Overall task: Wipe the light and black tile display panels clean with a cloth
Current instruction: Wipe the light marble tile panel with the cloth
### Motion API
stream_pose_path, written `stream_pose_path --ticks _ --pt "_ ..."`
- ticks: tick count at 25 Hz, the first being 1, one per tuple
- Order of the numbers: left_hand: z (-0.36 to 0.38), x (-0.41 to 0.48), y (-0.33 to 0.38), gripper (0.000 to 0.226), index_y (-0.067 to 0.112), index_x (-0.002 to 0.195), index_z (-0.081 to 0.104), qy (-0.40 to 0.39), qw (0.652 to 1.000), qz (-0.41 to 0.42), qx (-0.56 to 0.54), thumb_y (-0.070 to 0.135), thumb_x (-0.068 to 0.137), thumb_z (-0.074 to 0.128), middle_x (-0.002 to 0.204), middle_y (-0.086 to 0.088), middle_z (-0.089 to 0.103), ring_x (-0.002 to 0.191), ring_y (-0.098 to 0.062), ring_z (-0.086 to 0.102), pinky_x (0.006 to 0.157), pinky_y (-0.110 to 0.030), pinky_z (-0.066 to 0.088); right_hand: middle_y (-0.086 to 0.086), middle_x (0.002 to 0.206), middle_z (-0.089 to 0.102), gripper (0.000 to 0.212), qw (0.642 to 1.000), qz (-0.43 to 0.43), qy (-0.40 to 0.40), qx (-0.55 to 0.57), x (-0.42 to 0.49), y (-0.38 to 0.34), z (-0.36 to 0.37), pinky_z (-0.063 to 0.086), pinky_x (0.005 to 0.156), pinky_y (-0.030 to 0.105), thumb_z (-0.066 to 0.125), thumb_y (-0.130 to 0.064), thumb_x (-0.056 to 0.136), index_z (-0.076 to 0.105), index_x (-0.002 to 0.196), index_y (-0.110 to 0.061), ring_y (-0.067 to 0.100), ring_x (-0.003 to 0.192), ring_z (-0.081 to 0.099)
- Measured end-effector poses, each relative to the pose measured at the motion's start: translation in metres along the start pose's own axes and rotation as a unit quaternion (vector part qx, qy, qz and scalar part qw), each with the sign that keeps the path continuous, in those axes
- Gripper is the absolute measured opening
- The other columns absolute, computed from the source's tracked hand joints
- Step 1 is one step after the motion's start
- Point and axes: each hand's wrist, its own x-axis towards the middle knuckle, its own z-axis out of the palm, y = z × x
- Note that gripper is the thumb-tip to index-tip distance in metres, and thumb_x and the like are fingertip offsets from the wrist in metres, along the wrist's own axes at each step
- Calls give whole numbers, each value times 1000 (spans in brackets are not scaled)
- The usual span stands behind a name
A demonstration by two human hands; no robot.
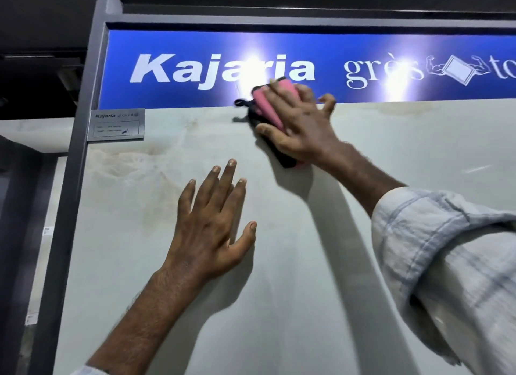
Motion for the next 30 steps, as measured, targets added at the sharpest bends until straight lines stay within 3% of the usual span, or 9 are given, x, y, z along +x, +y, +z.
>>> stream_pose_path --ticks 4,10,12,15,17,22,23,27,30 --pt "8 3 15 77 11 157 44 -37 999 -12 -5 56 94 41 172 -6 25 159 -30 23 123 -65 19 -5 168 25 72 989 146 16 7 0 1 1 28 102 58 36 -64 98 30 159 -27 38 145 28" --pt "15 -2 14 79 10 160 38 -26 999 5 29 55 96 40 172 -8 24 160 -32 18 124 -67 15 -8 167 29 77 993 -115 11 -29 -26 8 -2 30 93 47 34 -71 96 34 159 -28 33 146 33" --pt "15 -2 14 79 10 162 35 -28 999 8 29 56 97 40 173 -7 21 160 -31 15 124 -67 14 -13 166 31 76 998 -57 15 -8 -25 47 -6 26 92 45 36 -75 92 34 158 -36 29 145 35" --pt "16 -3 15 80 10 162 33 -31 999 8 26 56 98 39 173 -7 19 161 -31 14 124 -68 14 -14 166 31 74 988 145 40 27 -21 67 -5 27 98 48 39 -71 93 32 158 -37 30 146 31" --pt "16 -2 15 80 9 162 34 -28 999 8 29 56 97 39 173 -8 20 160 -32 15 124 -68 14 -8 168 27 72 985 169 42 18 -25 37 0 29 103 54 37 -65 96 29 160 -32 36 148 26" --pt "15 -3 15 80 7 161 35 -29 999 11 34 56 97 39 172 -10 22 160 -34 18 123 -68 13 -6 166 33 73 982 -183 31 -25 -63 31 3 38 95 45 39 -70 98 38 158 -28 29 148 35" --pt "15 -2 14 80 7 161 34 -31 999 12 29 56 98 38 172 -10 22 160 -34 17 123 -69 13 -7 165 35 74 985 -169 30 -22 -60 50 -2 39 97 47 40 -72 97 39 157 -30 27 147 37" --pt "15 -4 16 81 7 163 31 -46 999 7 17 56 99 36 173 -9 19 160 -34 14 124 -69 11 -7 168 26 74 988 150 41 2 -55 67 -7 32 102 55 36 -68 96 30 160 -31 32 149 29" --pt "12 -3 16 81 7 161 33 -50 999 2 3 56 97 38 173 -11 19 160 -34 15 124 -68 11 -3 169 26 72 998 38 45 -22 -93 12 1 32 99 50 36 -63 100 31 161 -26 35 150 29"
